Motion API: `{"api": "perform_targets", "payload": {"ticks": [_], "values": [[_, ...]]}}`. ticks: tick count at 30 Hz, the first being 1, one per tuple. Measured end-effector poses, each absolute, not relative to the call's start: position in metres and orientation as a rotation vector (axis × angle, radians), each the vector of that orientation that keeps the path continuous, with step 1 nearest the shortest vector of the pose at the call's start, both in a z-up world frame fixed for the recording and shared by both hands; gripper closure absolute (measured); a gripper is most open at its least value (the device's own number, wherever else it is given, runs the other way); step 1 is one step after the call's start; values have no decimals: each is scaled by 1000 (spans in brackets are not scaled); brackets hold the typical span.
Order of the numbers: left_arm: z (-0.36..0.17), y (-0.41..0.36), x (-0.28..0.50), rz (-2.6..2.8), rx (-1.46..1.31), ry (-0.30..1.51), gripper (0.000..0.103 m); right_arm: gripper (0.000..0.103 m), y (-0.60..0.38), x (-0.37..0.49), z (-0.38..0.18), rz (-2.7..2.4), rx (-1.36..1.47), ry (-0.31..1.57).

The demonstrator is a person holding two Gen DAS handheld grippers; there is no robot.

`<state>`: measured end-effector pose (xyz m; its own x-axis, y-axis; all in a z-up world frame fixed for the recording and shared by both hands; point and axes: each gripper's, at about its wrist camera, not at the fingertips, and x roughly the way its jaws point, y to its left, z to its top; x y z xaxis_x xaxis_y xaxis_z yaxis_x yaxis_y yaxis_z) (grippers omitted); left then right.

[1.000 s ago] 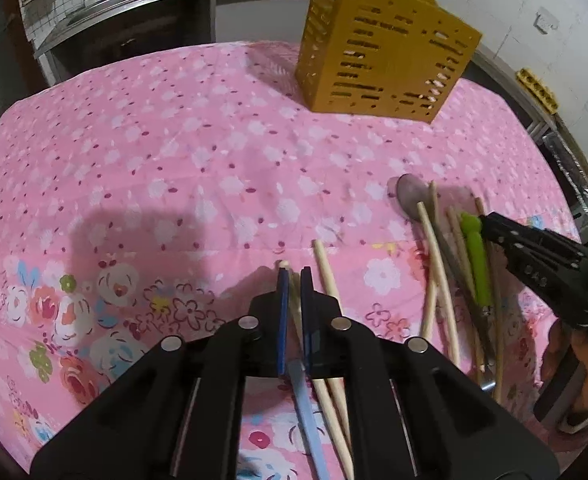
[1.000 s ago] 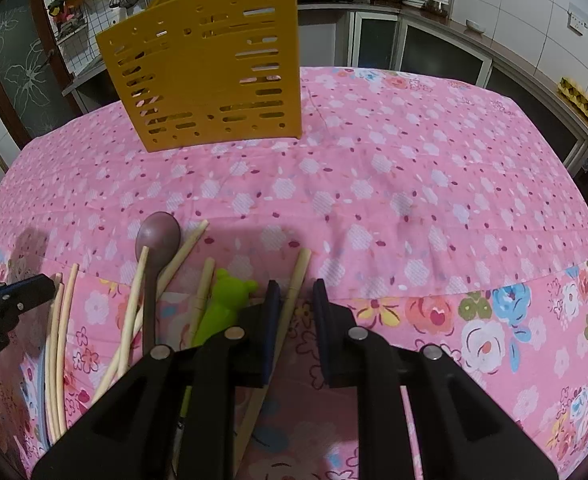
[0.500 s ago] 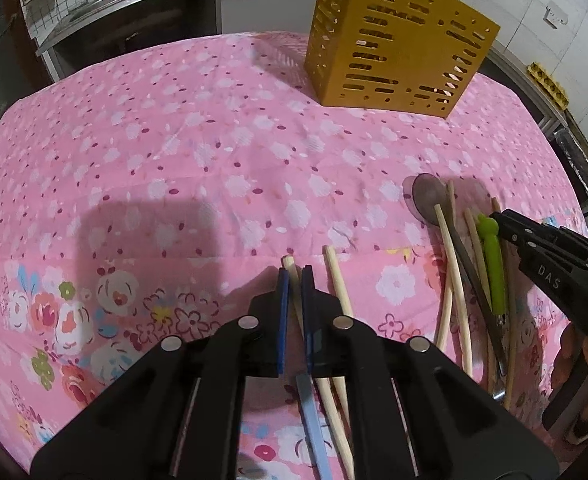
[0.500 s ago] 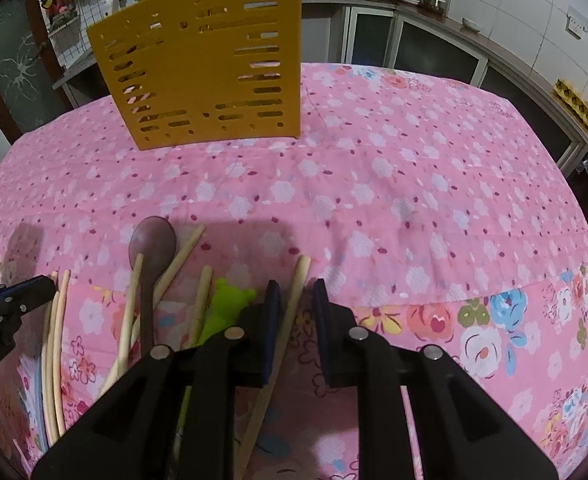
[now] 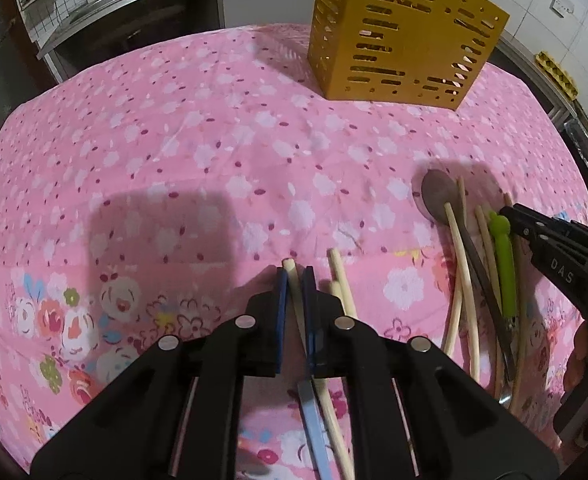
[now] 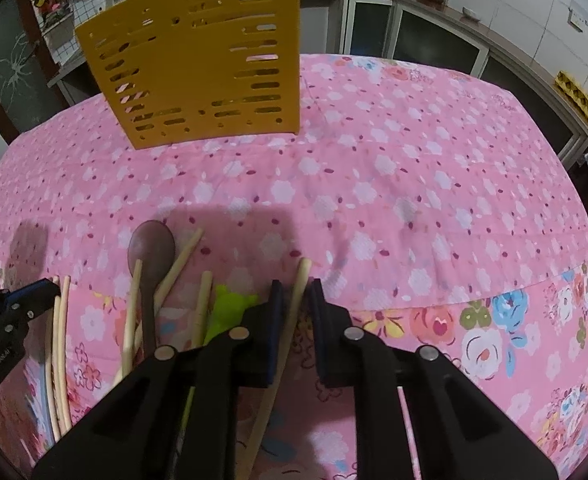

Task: Organize utensils
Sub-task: 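Lift the chopstick with the left tool off the table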

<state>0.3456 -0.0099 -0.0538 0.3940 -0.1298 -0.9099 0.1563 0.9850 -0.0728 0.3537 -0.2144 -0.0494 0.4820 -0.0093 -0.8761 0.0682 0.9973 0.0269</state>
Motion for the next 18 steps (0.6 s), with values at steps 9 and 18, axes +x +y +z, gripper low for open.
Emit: {"api": "perform_targets", "payload": {"ticks": [9, 18], "values": [[-51, -14, 355, -164, 9, 1129, 98, 97, -222, 360, -48, -42, 134, 1063], [-15, -6, 342, -155, -14, 996, 98, 97, -229, 340, -16, 11, 182, 917]]}}
